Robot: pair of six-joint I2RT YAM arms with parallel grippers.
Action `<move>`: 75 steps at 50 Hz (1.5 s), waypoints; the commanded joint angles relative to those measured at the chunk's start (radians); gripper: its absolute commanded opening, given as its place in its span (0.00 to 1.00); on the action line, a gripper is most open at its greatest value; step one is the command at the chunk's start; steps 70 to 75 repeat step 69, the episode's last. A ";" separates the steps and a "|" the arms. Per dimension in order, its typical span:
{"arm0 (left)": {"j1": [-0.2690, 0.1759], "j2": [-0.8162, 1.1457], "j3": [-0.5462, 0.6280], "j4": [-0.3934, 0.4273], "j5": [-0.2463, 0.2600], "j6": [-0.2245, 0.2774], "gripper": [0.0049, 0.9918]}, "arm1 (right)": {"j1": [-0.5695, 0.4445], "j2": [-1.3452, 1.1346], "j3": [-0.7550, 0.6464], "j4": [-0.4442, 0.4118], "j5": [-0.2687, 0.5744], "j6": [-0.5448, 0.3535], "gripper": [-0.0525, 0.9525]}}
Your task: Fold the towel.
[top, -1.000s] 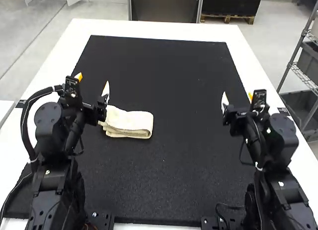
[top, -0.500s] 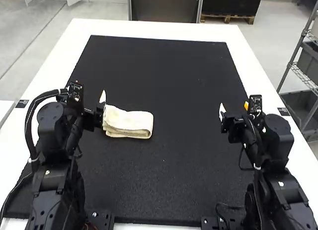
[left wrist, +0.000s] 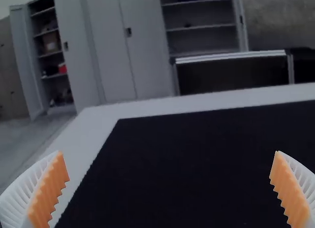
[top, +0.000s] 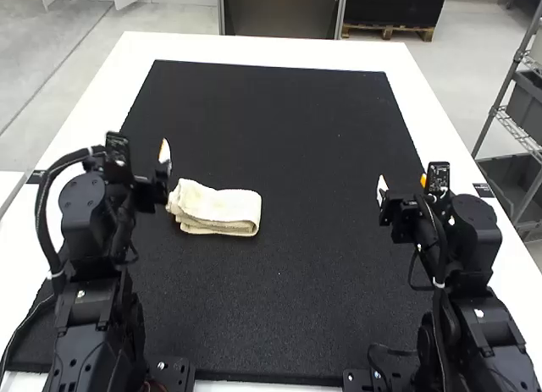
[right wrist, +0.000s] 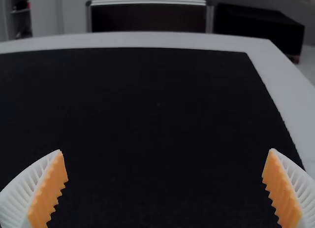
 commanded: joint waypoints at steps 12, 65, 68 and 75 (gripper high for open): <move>0.000 -0.007 -0.005 -0.146 -0.099 -0.235 0.97 | -0.014 -0.011 -0.004 0.003 0.013 -0.002 0.97; 0.008 -0.009 -0.005 -0.148 -0.097 -0.235 0.97 | -0.019 -0.011 -0.006 0.001 0.003 -0.014 0.97; 0.008 -0.009 -0.005 -0.148 -0.099 -0.235 0.97 | -0.032 -0.011 -0.006 0.001 0.003 -0.014 0.97; 0.008 -0.009 -0.005 -0.148 -0.097 -0.235 0.97 | -0.037 -0.011 -0.006 0.001 0.003 -0.014 0.97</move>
